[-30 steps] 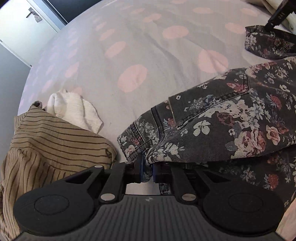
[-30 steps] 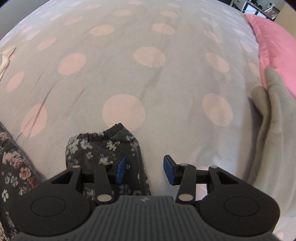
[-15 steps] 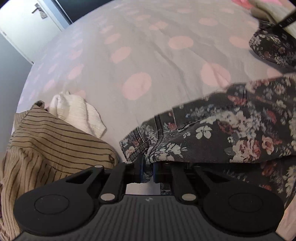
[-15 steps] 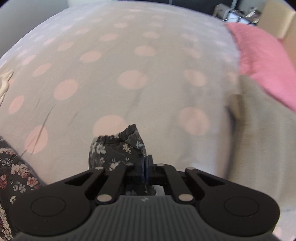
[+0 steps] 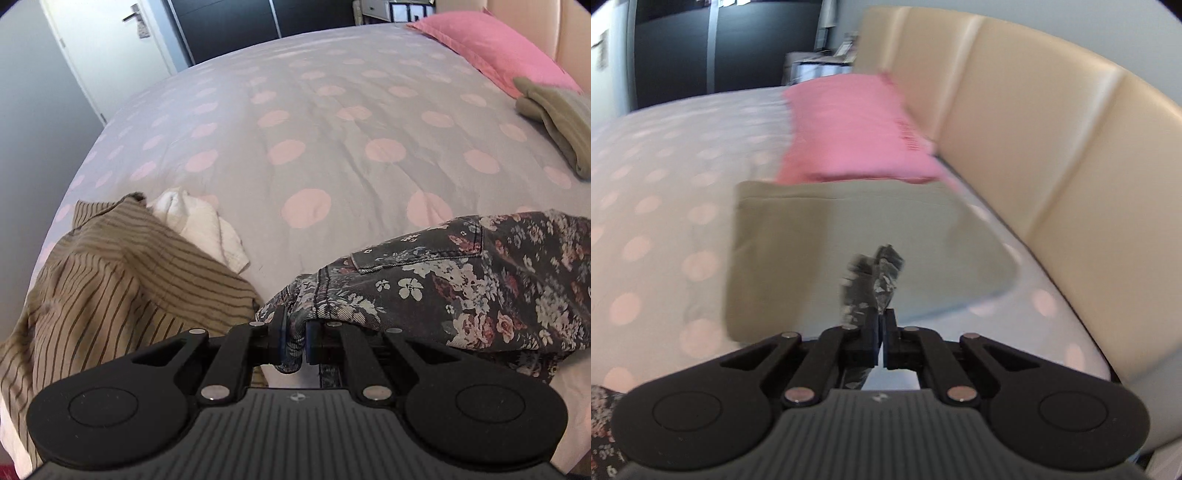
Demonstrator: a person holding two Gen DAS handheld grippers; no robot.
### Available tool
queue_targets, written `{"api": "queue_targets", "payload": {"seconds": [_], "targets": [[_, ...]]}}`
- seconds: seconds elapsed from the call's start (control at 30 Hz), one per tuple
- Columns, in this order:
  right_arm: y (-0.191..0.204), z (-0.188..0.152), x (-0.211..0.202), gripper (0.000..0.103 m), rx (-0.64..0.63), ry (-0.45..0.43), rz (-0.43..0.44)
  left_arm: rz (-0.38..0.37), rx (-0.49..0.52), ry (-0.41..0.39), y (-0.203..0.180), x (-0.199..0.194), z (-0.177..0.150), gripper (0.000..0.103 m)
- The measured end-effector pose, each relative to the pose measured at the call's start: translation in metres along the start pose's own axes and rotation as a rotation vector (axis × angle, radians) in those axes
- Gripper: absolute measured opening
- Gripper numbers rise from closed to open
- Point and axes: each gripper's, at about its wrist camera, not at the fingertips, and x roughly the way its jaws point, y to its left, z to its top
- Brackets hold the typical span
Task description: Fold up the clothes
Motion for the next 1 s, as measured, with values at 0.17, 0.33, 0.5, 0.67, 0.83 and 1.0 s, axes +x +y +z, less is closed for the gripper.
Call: {"api": "queue_targets", "payload": {"seconds": [0.17,0.33,0.5,0.67,0.83,1.0], "targets": [[-0.066,-0.023,-0.028,0.002,0.147,-0.016,-0.038,0.004,-0.024,-0.045,0.01,-0.037,-0.002,0.007],[-0.082,-0.034,-0.02,0.002,0.196,0.002,-0.055,0.017,-0.019,-0.059,0.013,-0.05,0.008,0.007],[-0.067,-0.037,0.016,0.002,0.194,0.054,-0.065,0.044,-0.007,-0.032,0.01,-0.037,0.024,0.007],[-0.037,-0.031,0.069,0.002,0.159,0.119,-0.066,0.068,0.002,0.02,0.008,-0.007,0.045,0.007],[-0.006,-0.011,0.127,0.002,0.134,0.16,-0.08,0.087,0.013,0.065,0.001,0.032,0.076,0.007],[0.028,0.026,0.173,0.002,0.148,0.143,-0.104,0.118,0.034,0.116,-0.008,0.083,0.115,0.007]]}}
